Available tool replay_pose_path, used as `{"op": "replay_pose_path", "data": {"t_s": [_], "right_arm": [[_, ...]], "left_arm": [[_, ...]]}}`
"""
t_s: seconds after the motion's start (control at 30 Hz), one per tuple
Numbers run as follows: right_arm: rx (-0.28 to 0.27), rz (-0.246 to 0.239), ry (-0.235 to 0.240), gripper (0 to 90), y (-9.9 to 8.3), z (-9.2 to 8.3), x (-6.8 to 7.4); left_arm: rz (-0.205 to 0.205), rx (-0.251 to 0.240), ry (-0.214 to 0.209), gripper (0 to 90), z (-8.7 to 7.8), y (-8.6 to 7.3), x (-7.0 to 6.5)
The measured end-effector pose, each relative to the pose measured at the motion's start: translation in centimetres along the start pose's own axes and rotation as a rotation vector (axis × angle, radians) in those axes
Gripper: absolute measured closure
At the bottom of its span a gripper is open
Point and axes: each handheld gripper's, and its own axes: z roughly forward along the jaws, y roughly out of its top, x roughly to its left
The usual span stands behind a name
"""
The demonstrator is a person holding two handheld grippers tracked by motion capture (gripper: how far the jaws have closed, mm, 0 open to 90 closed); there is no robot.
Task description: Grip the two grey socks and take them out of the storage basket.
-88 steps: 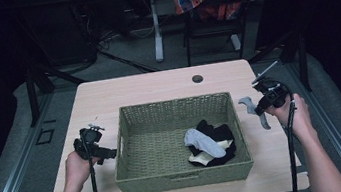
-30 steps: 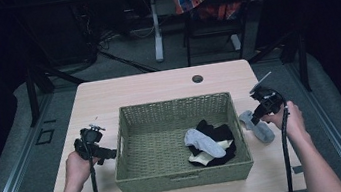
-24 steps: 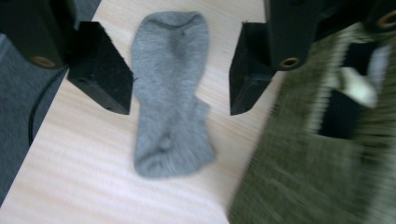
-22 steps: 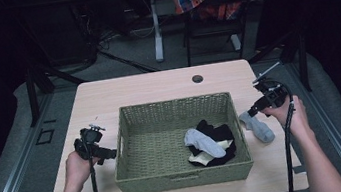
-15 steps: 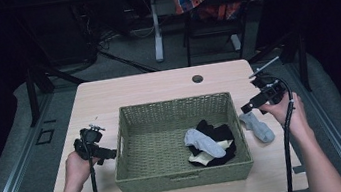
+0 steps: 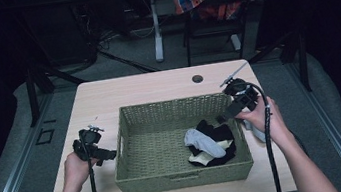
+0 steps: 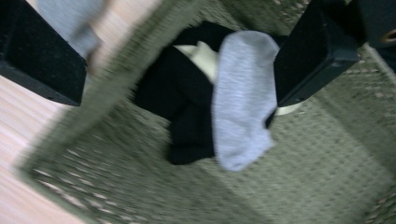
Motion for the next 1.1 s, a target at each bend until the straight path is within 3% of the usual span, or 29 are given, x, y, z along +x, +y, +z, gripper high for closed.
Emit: {"op": "replay_pose_path", "data": {"t_s": [0.23,0.47,0.5,0.53,0.63,0.87,1.1], "right_arm": [[0.038,-0.074,0.043,0.7,1.0,2.5,2.8],[0.106,-0.086,0.068,2.2,1.5,5.6,4.3],[0.135,-0.112,0.059,2.7,1.6,6.0,4.5],[0.134,-0.101,0.06,3.8,1.5,6.6,4.7],[0.169,-0.123,0.063,12.9,1.5,7.6,5.1],[0.197,-0.126,0.067,19.3,1.5,9.2,5.6],[0.253,-0.127,0.025,31.0,1.6,10.6,5.8]], "left_arm": [[0.012,-0.001,0.001,1.6,0.0,0.1,-0.2],[0.0,-0.009,0.003,1.7,0.0,0.0,0.0],[0.003,-0.007,0.002,1.7,0.0,0.0,-0.1],[0.008,-0.002,-0.001,1.7,0.0,0.1,-0.1],[0.012,-0.001,-0.001,1.7,0.0,0.1,-0.1],[0.013,-0.001,-0.002,1.7,0.1,0.2,-0.2],[0.013,0.001,-0.002,1.7,0.1,0.1,-0.1]]}}
